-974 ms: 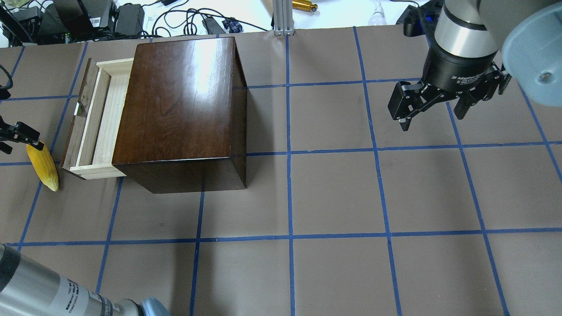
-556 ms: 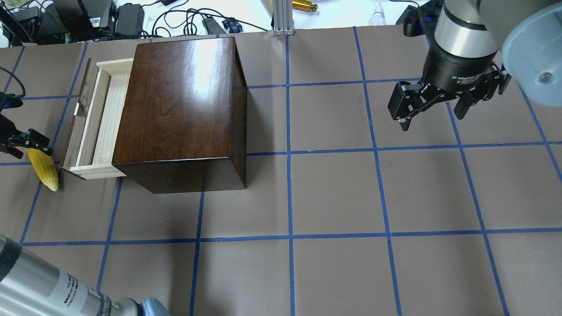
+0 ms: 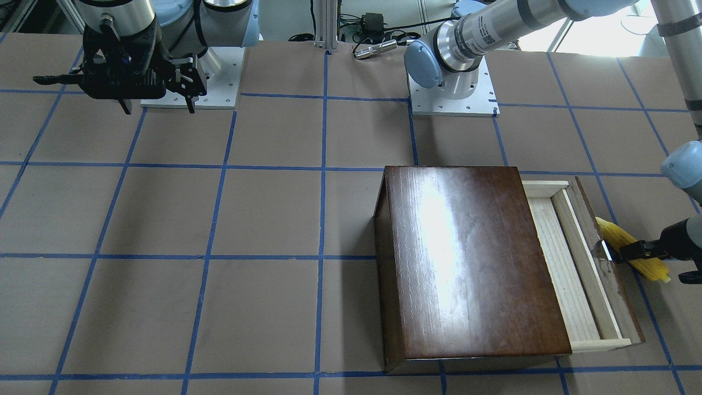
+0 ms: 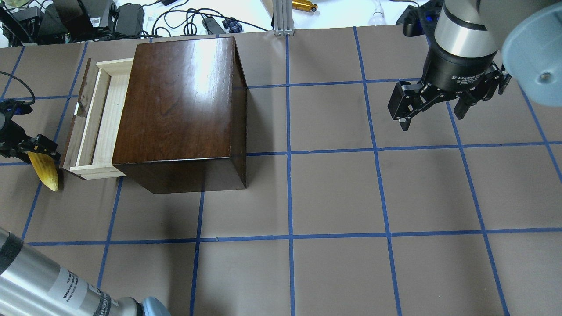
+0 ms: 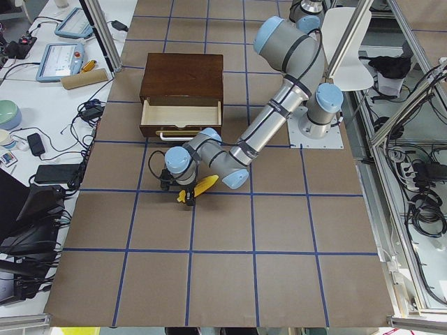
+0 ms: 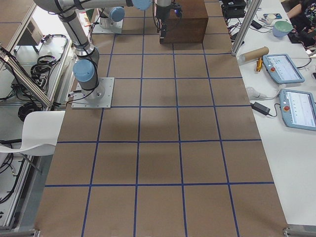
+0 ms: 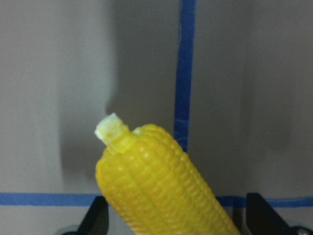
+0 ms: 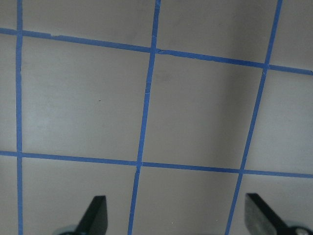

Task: Open drawer and put corn inside
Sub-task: 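Lower the left gripper and grasp the yellow corn cob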

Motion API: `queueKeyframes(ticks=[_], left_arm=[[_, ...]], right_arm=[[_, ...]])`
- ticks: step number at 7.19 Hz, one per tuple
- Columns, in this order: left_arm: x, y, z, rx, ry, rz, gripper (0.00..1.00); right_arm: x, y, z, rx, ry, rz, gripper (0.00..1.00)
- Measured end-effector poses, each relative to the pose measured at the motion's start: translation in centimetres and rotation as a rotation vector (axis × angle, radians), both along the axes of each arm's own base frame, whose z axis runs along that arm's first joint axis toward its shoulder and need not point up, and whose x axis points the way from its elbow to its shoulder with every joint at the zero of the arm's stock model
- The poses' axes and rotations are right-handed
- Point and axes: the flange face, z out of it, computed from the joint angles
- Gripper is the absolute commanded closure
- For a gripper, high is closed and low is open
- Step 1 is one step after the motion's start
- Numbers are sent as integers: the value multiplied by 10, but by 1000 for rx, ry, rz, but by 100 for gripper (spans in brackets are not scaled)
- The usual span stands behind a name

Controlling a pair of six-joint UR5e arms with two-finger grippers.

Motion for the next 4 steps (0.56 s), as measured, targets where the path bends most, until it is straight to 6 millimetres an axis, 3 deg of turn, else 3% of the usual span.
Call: queueKeyframes(ticks=[2,3,4], left_arm=[[0,0,-4,3,3,-4,54],[1,0,-4,3,1,-4,87],[1,0,-3,7,-4,-4,100]], right_arm=[[0,0,0,0,0,0,0],[0,0,0,0,0,0,0],[0,0,0,0,0,0,0]])
